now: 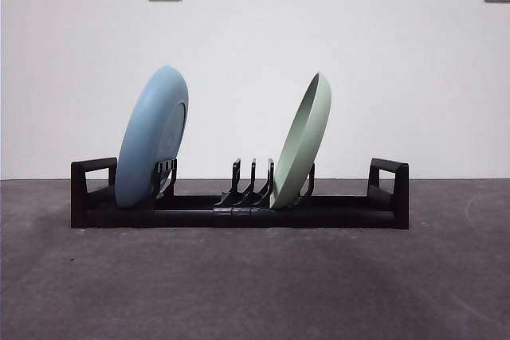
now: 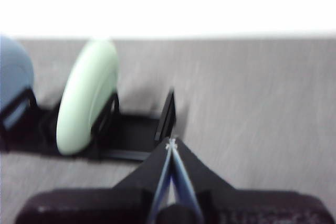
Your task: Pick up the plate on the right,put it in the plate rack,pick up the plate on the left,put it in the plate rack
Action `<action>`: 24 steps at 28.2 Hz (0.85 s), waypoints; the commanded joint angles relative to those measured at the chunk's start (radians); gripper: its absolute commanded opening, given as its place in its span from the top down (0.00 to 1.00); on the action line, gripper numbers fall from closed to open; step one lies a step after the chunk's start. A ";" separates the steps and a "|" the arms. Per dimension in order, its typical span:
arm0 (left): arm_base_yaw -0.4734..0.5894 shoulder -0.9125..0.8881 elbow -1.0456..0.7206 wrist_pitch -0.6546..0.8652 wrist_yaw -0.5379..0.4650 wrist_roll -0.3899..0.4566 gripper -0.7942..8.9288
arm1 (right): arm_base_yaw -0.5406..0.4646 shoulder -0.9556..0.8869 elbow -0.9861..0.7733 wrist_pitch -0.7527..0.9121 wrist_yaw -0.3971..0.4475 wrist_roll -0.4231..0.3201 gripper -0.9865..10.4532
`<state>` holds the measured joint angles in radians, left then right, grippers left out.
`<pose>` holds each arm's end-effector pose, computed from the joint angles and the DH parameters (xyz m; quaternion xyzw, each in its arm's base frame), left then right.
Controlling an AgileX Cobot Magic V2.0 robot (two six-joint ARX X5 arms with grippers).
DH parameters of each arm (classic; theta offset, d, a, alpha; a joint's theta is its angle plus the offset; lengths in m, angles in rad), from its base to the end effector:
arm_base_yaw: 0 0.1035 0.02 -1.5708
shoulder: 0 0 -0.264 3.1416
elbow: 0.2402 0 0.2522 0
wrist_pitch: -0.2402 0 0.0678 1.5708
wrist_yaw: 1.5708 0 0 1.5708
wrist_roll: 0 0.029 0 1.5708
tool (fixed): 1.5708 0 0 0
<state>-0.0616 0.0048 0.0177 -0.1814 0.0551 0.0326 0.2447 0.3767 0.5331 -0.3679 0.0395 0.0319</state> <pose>0.0953 -0.0075 0.1517 0.0165 0.0832 -0.0595 0.9946 0.0990 0.0235 0.2777 0.0008 0.1061 0.1002 0.9893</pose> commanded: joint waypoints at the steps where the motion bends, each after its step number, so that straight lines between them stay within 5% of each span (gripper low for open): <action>1: 0.003 -0.003 -0.014 0.002 -0.002 -0.007 0.92 | -0.058 -0.098 -0.074 0.002 -0.048 -0.048 0.91; 12: 0.003 -0.003 -0.014 0.002 -0.002 -0.007 0.92 | -0.138 -0.373 -0.451 0.238 -0.093 -0.002 0.91; 24: 0.003 -0.003 -0.014 0.002 -0.002 -0.007 0.92 | -0.137 -0.376 -0.528 0.187 -0.094 0.063 0.91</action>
<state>-0.0616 0.0048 0.0177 -0.1814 0.0551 0.0326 0.1089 0.0044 0.0158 -0.1680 -0.0528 0.0784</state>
